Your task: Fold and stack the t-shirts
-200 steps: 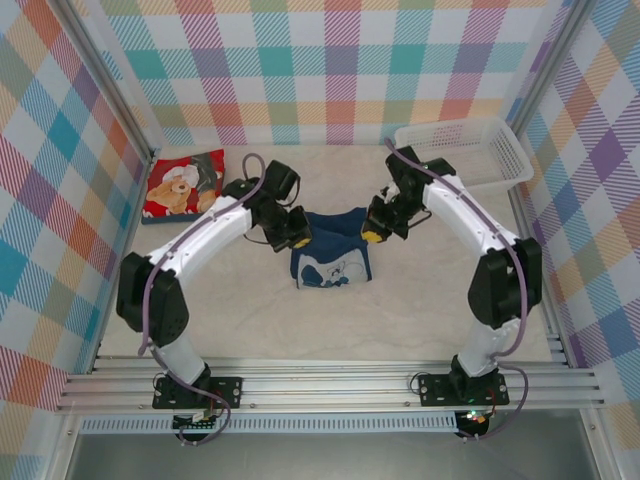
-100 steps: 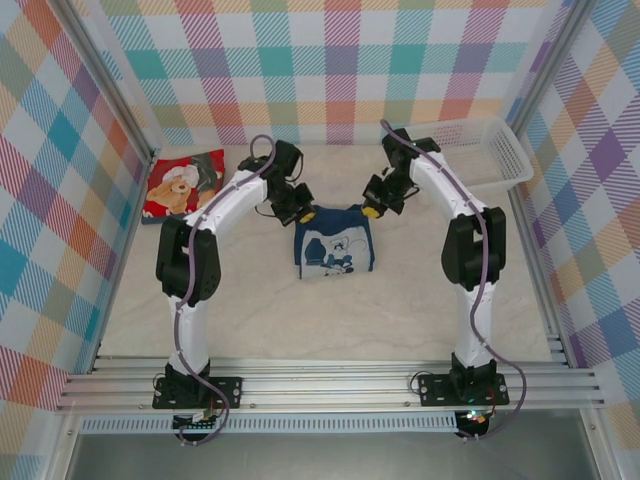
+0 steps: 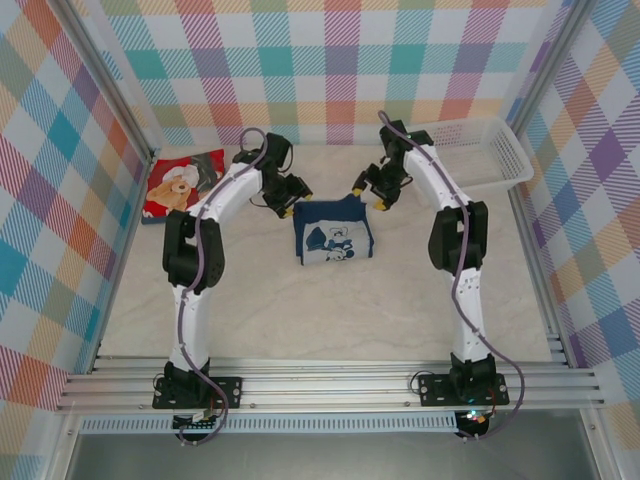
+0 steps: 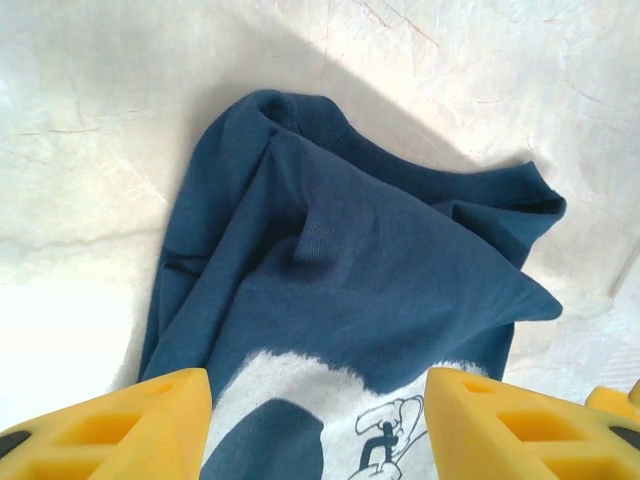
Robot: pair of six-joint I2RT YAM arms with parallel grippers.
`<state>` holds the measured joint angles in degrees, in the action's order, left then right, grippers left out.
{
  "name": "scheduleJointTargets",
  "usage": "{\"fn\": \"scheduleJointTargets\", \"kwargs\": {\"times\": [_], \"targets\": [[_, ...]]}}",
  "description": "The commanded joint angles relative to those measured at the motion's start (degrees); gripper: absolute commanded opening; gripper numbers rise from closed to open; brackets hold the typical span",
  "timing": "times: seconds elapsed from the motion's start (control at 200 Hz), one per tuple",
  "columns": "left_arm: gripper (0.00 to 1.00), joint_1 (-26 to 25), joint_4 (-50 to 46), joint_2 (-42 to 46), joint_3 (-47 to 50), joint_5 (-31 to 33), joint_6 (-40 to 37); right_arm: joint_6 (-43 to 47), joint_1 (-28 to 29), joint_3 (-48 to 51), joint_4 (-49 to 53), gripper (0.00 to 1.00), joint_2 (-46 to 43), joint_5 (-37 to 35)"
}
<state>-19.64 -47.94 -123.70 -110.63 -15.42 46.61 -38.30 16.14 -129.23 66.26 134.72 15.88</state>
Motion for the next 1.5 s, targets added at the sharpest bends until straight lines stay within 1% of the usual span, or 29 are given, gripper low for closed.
{"fn": "scheduleJointTargets", "kwargs": {"times": [0.0,0.06,0.095,0.125,0.18,0.215,0.255,0.3,0.325,0.345,0.415,0.465,0.585,0.65,0.78,0.85,0.945,1.06,1.11,1.13,1.23,1.285,1.38,1.495], "targets": [[0.58,0.24,0.52,7.64,4.33,1.13,-1.60,1.52,0.01,9.45,-2.10,0.58,-12.09,-3.99],[0.57,-0.13,1.66,8.74,8.07,-0.18,-2.29,1.89,0.07,17.09,-5.33,0.56,-15.92,-3.63],[0.55,-0.22,2.56,8.68,10.01,-1.33,-2.40,2.19,0.07,20.60,-6.84,0.51,-16.99,-2.65],[0.54,-0.22,2.76,8.26,10.74,-1.92,-2.52,2.32,0.12,22.49,-7.67,0.48,-17.12,-1.73],[0.53,-0.36,3.09,7.29,10.59,-1.73,-2.57,2.45,0.05,24.20,-8.93,0.48,-16.42,-0.71],[0.52,-0.47,4.12,6.78,10.14,-1.84,-2.66,2.64,0.17,24.37,-9.97,0.48,-15.88,-0.51],[0.46,-0.64,5.87,5.93,9.32,-2.72,-2.68,3.17,0.36,24.16,-11.90,0.46,-15.27,-0.39],[0.36,-1.12,7.11,5.02,8.19,-3.22,-3.38,3.87,0.62,23.28,-13.63,0.35,-14.33,-0.91],[0.33,-1.42,6.38,4.12,7.04,-3.11,-3.78,4.12,0.73,22.82,-14.40,0.28,-13.63,-0.98],[0.31,-1.68,5.40,3.21,5.28,-3.07,-4.10,4.20,0.71,22.32,-14.77,0.25,-12.88,-0.82],[0.27,-2.61,0.61,0.39,1.56,-1.88,-5.14,4.55,0.71,18.37,-12.53,0.17,-8.66,-0.29],[0.27,-3.19,-0.89,-0.49,1.28,-0.79,-5.18,4.71,0.82,15.61,-11.24,0.15,-5.84,0.73],[0.28,-3.48,2.30,-0.90,3.72,-1.45,-3.70,4.91,1.86,12.06,-12.22,0.14,-2.10,1.19],[0.30,-3.48,1.72,-2.95,2.09,-1.51,-3.68,4.64,1.87,9.73,-11.71,0.13,0.14,0.97],[0.30,-3.00,0.43,-6.44,-1.49,0.77,-4.02,5.29,2.04,6.01,-12.91,0.13,3.83,1.07],[0.31,-2.71,-1.30,-7.95,-3.38,2.67,-4.14,5.62,2.09,5.18,-14.34,0.12,5.08,0.76],[0.32,-2.51,-1.45,-8.33,-4.26,3.33,-4.61,5.70,2.14,4.56,-16.62,0.12,6.07,1.08],[0.38,-2.81,-2.05,-5.83,-5.02,4.67,-4.68,5.88,2.06,0.20,-12.82,0.17,6.62,-0.14],[0.41,-3.12,-1.87,-4.03,-4.25,5.64,-4.58,5.21,2.06,0.55,-12.85,0.26,4.77,-1.55],[0.41,-3.20,-1.32,-3.28,-3.57,5.66,-4.40,4.85,1.99,1.12,-13.09,0.30,3.94,-1.97],[0.40,-3.86,0.02,-0.75,-1.17,5.53,-4.65,3.22,1.64,1.86,-12.53,0.34,2.20,-4.22],[0.39,-4.53,-0.29,-0.25,-0.96,5.43,-6.09,2.51,1.70,-0.16,-9.86,0.39,3.49,-5.88],[0.38,-5.86,-1.35,1.11,0.86,5.71,-7.43,1.85,1.70,-4.44,-5.63,0.39,7.03,-5.65],[0.37,-6.55,1.46,5.44,8.50,5.84,-6.52,1.04,1.72,-3.91,-6.60,0.38,8.10,-5.53]]}}
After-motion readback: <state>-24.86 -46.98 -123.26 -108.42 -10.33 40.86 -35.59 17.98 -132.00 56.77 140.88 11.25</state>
